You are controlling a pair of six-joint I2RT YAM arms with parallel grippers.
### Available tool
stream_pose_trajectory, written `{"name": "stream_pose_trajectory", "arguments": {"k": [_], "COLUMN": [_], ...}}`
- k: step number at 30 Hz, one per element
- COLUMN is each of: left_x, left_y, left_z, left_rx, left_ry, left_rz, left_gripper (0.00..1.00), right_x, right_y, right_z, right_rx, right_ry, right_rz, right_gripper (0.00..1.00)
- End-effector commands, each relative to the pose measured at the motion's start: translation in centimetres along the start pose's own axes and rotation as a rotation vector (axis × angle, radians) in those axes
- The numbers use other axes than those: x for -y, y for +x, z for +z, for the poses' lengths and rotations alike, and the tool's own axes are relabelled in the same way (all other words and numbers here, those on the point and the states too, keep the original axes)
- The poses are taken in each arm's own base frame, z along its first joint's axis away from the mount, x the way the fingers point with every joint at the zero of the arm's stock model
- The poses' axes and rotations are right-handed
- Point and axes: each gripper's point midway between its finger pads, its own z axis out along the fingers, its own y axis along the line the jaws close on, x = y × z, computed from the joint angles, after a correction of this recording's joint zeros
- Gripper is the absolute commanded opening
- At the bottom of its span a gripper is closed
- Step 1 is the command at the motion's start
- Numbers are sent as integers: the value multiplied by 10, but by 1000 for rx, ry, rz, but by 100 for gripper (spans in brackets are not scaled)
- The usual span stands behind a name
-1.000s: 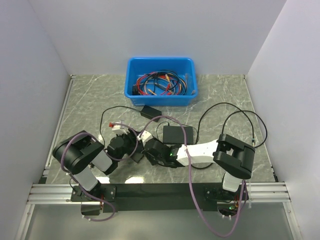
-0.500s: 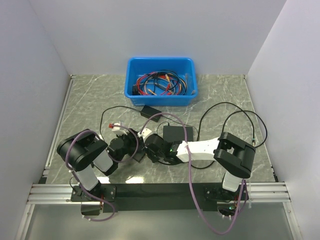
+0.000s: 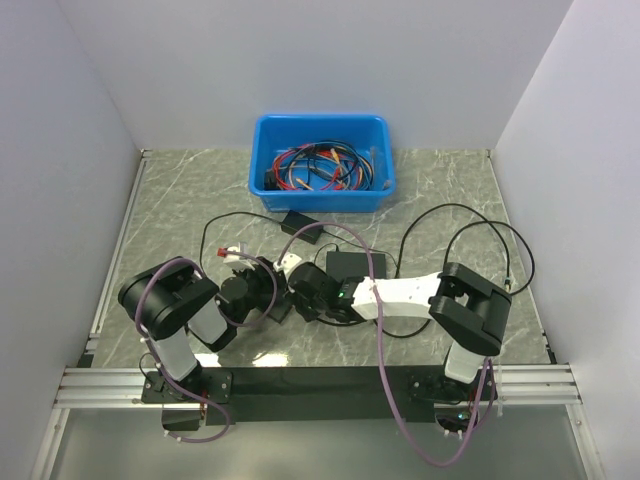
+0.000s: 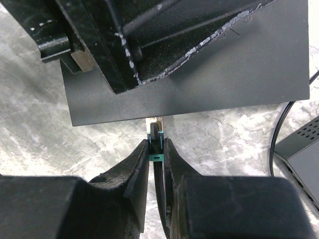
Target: Insert the plug into the switch port
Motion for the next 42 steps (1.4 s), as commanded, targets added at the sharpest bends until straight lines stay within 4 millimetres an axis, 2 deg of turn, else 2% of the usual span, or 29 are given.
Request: {"name": "stream_pose_trajectory", "arguments": {"k": [1, 5, 7, 14, 19, 22, 24, 27, 31, 34, 37, 42], "left_x": [-18, -18, -18, -18, -20, -20, -20, -20, -19, -20, -21, -21], "left_y": [150, 151, 150, 151, 153, 153, 152, 153, 155, 154, 153, 151], "left_z": [-93, -93, -93, -92, -93, -93, -93, -93, -91, -92, -93, -92], "left_rx": [-698, -699, -698, -701, -704, -702, -700, -705, -707, -702, -700, -689], "left_ry": [-60, -61, -62, -66, -73, -78, -79, -81, -76, -81, -83, -88], "left_rz": [-112, -112, -111, -110, -103, -98, -93, -88, -91, -94, -93, -93], "left_gripper": [64, 64, 64, 64, 64, 64, 64, 64, 63, 64, 64, 64], "right_x": [-22, -22, -22, -20, -25, -27, -29, -30, -28, -23, -17, -8], "right_y": [-286, -292, -295, -316, -325, -338, -337, -332, -308, -290, -278, -270], "right_z": [-117, -131, -131, -151, -145, -142, -127, -106, -77, -64, -61, -68], "right_rx": [1003, 1048, 1047, 1097, 1088, 1081, 1043, 987, 930, 893, 881, 875], "right_ry": [-160, -199, -200, -213, -222, -212, -215, -220, -214, -200, -186, -149], "right_rz": [195, 213, 213, 189, 157, 127, 101, 97, 124, 151, 167, 167], "right_gripper": [0, 0, 0, 0, 0, 0, 0, 0, 0, 0, 0, 0]}}
